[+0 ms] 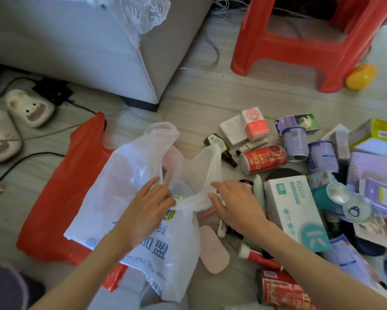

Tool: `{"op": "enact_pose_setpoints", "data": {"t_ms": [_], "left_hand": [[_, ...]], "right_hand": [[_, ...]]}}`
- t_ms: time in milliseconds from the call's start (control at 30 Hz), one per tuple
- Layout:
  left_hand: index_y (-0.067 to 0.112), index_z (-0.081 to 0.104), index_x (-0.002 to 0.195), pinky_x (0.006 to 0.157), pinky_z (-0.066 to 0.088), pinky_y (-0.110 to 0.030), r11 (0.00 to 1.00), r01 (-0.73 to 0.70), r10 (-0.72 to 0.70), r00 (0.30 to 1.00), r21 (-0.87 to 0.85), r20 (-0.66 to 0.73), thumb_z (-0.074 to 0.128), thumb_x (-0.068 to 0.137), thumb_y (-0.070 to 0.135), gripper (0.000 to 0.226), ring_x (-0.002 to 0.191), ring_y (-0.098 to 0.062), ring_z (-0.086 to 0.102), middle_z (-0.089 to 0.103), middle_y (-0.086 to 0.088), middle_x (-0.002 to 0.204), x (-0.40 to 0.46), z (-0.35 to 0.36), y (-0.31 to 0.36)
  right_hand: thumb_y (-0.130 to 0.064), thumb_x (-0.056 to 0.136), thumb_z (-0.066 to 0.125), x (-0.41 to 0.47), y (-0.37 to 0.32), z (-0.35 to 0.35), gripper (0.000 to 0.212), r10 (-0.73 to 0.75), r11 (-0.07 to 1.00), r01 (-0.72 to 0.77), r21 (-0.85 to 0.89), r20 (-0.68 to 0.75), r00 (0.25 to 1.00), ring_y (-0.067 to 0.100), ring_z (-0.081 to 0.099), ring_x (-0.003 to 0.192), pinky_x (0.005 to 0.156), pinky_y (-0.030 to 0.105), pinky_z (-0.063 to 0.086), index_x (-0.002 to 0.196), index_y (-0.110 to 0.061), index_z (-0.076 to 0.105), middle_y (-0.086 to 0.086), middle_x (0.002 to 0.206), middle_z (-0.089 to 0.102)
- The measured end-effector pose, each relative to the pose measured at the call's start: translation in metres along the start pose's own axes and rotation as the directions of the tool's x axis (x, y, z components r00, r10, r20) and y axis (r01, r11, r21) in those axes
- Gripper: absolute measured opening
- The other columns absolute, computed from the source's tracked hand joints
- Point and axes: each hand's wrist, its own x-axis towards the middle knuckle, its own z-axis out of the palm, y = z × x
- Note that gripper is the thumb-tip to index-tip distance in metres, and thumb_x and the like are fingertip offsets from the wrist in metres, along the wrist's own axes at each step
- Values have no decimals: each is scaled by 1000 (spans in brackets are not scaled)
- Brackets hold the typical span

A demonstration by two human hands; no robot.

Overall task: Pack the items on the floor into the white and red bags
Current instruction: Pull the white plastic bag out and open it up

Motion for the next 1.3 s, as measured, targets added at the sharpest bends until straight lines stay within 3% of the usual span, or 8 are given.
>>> {"op": "enact_pose_setpoints", "data": {"t_ms": [100,167,333,533,667,900,1133,1300], "left_hand": [[15,46,84,98,38,-42,998,28,-34,991,-48,-129,53,70,-11,30,80,-18,46,57,-6,73,7,-21,12],[14,48,84,88,41,-35,998,13,-26,979,-69,-200,48,80,-7,22,74,-20,44,54,-7,72,20,-42,23],[12,52,82,65,34,-30,985,-167,172,947,41,-270,45,88,-1,16,66,-21,41,46,-4,76,65,-106,52],[20,60,81,65,25,-28,972,-142,157,985,188,-67,73,69,28,19,61,-18,58,58,3,72,89,-152,64],[22,67,69,73,28,-32,971,116,-98,991,209,-91,38,82,40,36,59,-18,60,63,6,65,84,-176,68],[18,71,73,82,44,-49,796,587,-605,768,-144,-210,52,81,32,25,98,-30,61,67,-5,97,80,-196,97],[12,23,144,112,20,-45,866,448,-480,869,-223,-117,62,86,30,72,141,-29,19,17,-12,153,131,-219,97],[13,57,122,81,33,-9,711,313,-405,914,-630,-2,64,85,19,38,107,-15,54,61,-3,120,165,-237,118]], "right_hand": [[-43,88,40,-3,-14,-18,43,53,997,-36,71,-259,964,26,59,103,80,43,51,108,-15,65,5,110,63],[-49,88,49,-8,-26,-38,49,305,923,-252,292,-152,940,26,46,120,95,40,42,123,-15,55,5,129,51],[-26,80,70,-14,-53,-99,21,577,142,-574,807,403,710,21,62,81,66,31,51,92,-11,61,7,91,65],[-4,84,55,-32,-57,-184,18,736,107,-363,925,172,655,26,57,73,65,31,53,68,-12,52,15,83,59],[-17,92,49,-56,-61,-248,29,793,79,-185,980,51,608,25,50,86,78,35,46,111,3,57,14,95,56],[2,88,47,-111,-61,-264,20,793,-64,-13,998,59,606,17,52,68,59,28,44,101,-8,58,9,84,58],[-12,95,48,-141,-54,-270,17,628,220,-13,976,-131,767,22,58,82,77,35,50,98,-8,64,9,88,64],[-19,93,51,-147,-44,-273,18,619,308,-70,949,-144,772,22,57,84,84,45,50,88,-14,68,13,90,65]]}}
